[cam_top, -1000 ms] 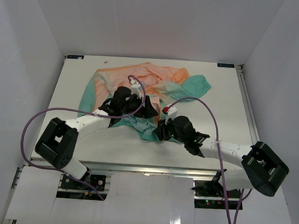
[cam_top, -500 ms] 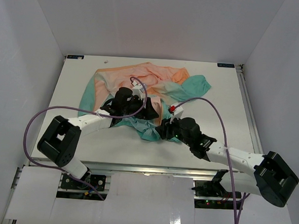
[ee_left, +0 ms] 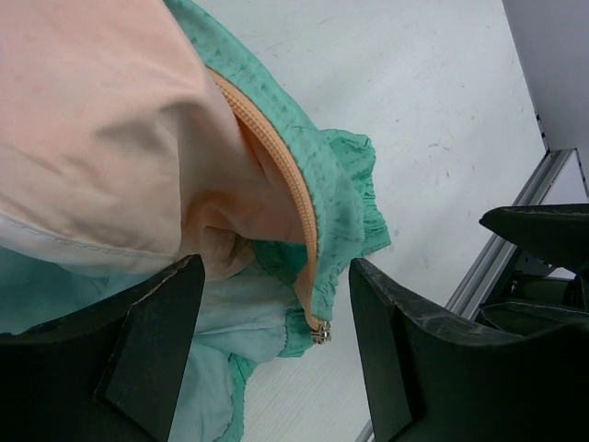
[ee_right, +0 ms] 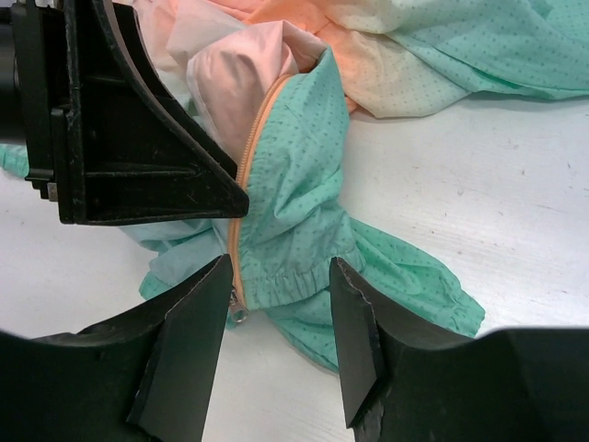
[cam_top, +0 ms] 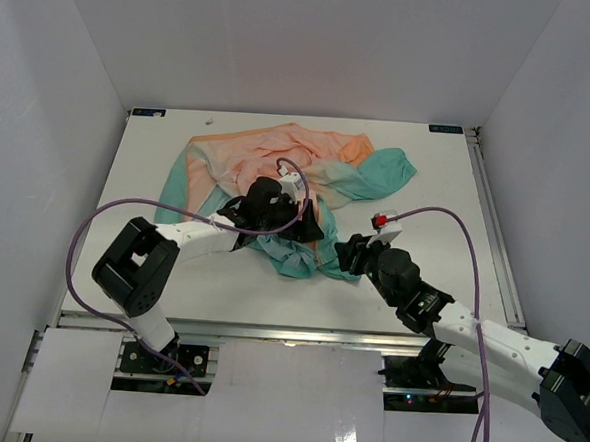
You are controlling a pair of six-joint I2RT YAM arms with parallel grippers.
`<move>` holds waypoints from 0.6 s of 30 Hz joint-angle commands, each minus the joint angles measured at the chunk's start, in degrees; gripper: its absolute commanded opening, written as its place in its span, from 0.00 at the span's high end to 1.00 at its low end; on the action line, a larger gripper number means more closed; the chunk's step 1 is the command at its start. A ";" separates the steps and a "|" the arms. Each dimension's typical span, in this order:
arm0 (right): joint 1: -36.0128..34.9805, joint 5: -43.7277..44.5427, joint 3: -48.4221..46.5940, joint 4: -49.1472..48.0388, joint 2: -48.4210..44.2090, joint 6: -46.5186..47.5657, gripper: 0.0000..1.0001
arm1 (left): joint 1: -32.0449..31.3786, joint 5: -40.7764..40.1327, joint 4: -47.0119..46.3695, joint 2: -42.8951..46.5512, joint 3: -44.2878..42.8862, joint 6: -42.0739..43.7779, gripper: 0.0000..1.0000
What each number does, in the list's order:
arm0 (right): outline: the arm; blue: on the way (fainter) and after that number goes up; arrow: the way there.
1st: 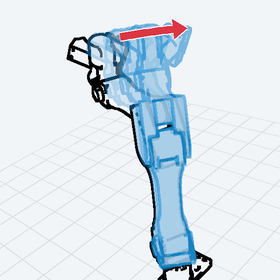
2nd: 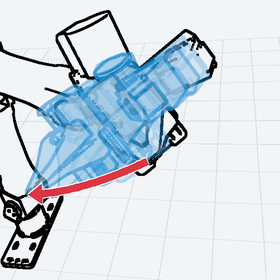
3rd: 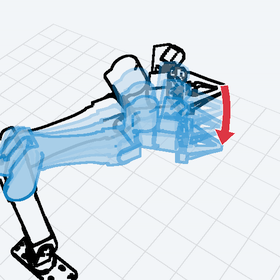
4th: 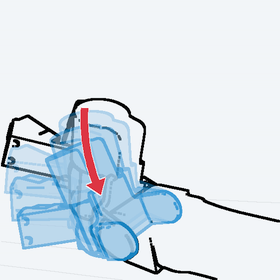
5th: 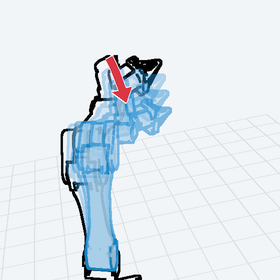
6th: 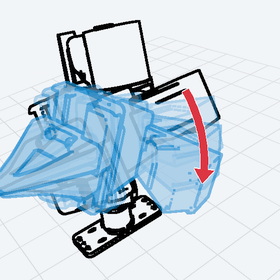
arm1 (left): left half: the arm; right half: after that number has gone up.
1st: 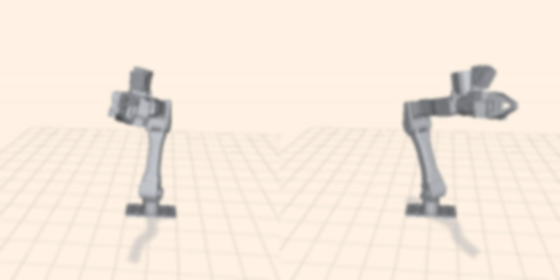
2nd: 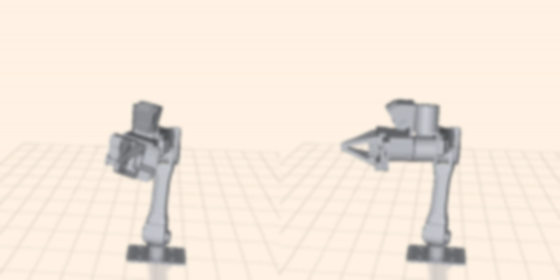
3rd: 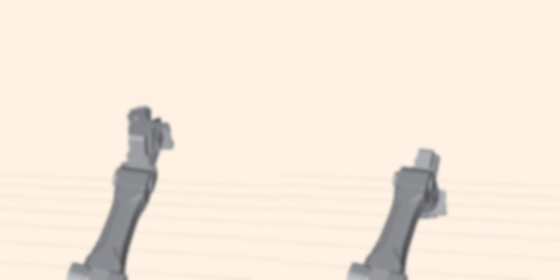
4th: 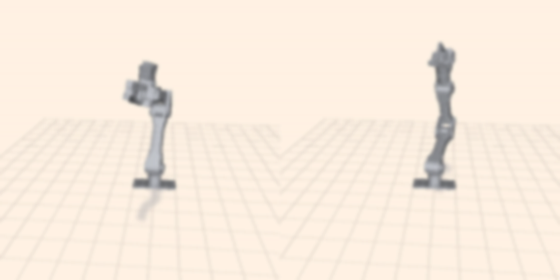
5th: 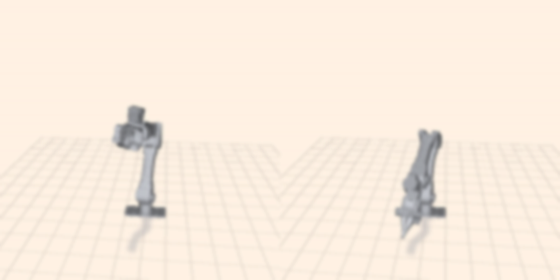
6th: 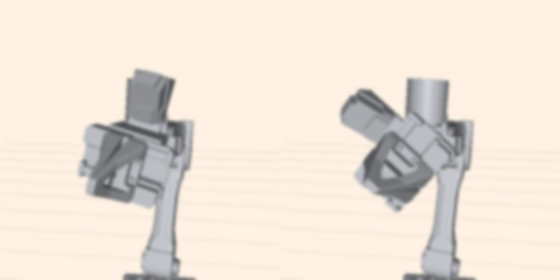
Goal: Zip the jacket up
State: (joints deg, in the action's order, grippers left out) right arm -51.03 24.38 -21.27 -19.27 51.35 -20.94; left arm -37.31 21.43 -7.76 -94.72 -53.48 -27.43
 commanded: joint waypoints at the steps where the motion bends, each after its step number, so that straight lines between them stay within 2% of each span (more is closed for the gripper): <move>1: 0.05 3.36 -0.07 -0.16 -0.09 -0.83 0.47 | -0.88 0.83 -1.67 -1.13 -2.62 -0.23 0.29; 9: 0.05 1.89 0.17 -0.16 0.59 -0.24 0.46 | -1.89 1.79 -1.83 -2.31 -2.33 -0.79 0.44; 12: 0.05 1.32 0.34 -0.22 0.47 -0.04 0.46 | -1.80 4.99 -3.94 -2.45 -1.40 -1.77 0.48; 13: 0.05 0.96 0.50 -0.44 0.46 0.17 0.46 | -1.78 7.08 -5.41 -2.59 -1.00 -2.16 0.52; 16: -0.02 -1.49 1.00 -2.24 0.79 1.53 0.46 | -1.69 14.15 -10.56 -3.47 -0.16 -3.17 0.72; 17: 0.05 -2.56 1.15 -2.49 0.86 1.90 0.46 | -1.62 15.39 -12.13 -3.55 0.03 -3.25 0.83; 18: 0.05 -3.51 1.28 -3.02 0.95 2.35 0.46 | -1.62 16.61 -12.67 -3.68 -0.06 -3.39 0.87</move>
State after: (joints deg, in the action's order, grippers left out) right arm -51.03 23.94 -20.63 -18.19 52.11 -20.45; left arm -38.88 29.10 -13.30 -98.19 -54.09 -29.73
